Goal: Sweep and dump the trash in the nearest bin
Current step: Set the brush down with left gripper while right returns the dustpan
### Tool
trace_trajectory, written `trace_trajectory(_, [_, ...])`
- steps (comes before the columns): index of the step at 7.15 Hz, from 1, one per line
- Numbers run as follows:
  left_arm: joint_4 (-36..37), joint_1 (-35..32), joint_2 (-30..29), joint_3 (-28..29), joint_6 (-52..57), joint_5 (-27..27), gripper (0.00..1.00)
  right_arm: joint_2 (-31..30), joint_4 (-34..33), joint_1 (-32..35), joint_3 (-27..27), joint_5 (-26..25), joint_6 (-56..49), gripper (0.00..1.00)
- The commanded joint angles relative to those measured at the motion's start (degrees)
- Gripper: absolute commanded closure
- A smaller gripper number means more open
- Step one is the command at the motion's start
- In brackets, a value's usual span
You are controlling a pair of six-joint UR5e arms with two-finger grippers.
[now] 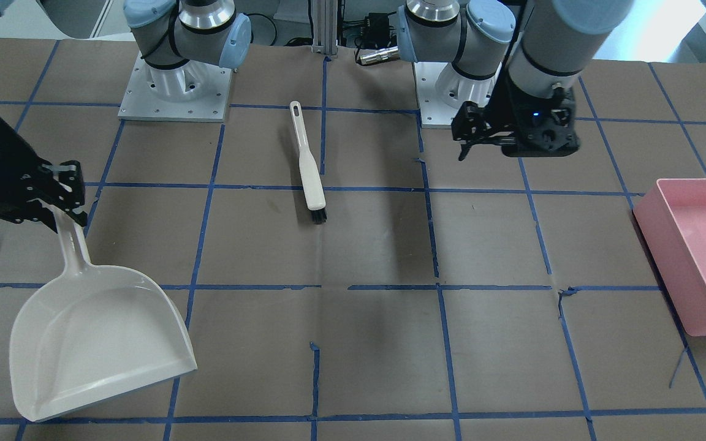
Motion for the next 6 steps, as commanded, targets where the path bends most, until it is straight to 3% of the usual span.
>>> trace_trajectory(1, [0.19,3.17,1.54,0.07,6.61,3.47,0.00,3.11,-6.35,11.57,0.28,-0.59,18.58,1.00])
trace_trajectory(4, [0.63,3.00,1.37,0.07,6.98,3.30,0.00,12.59,-18.84,25.72,0.54,-8.57,33.64,1.00])
trace_trajectory(6, [0.55,2.99,1.63,-1.16,7.58,3.30,0.00,16.48,-20.71,31.46,0.54,-8.68,38.36,1.00])
